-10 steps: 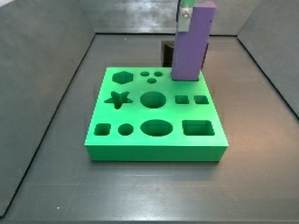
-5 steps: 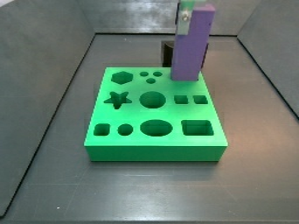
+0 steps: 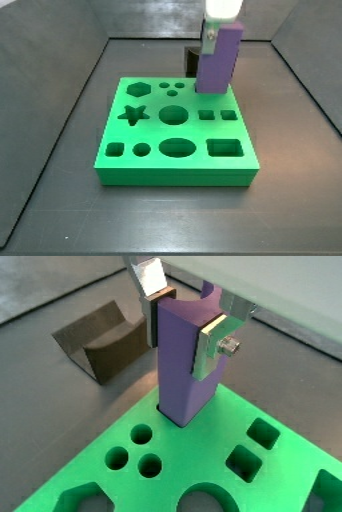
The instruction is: Insert the arch object.
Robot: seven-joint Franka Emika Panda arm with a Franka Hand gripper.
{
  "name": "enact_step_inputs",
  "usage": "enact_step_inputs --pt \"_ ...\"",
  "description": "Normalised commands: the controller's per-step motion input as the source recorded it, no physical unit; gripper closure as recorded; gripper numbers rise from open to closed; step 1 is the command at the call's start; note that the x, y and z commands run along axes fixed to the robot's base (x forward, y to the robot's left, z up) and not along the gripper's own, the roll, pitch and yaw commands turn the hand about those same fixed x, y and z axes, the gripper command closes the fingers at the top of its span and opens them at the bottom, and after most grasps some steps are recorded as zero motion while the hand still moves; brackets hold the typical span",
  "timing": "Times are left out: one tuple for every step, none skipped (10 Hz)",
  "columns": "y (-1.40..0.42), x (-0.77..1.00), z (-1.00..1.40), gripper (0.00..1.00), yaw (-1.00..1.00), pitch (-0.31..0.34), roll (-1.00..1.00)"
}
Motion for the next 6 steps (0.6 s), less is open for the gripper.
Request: enact_step_inputs --pt "-0.01 0.08 -0.32 1.0 0.01 0.0 0.09" --pt "-0.01 0.08 -0.27 1.0 0.0 0.0 0.08" --pt "-0.01 0.05 -0.26 1.0 0.0 0.0 0.07" --pt "0.0 0.01 -0.24 1.0 0.0 0.0 0.04" --pt "0.0 0.0 0.0 1.0 0.0 0.0 -0.01" --pt "0.0 0.0 0.0 1.0 0.0 0.0 0.0"
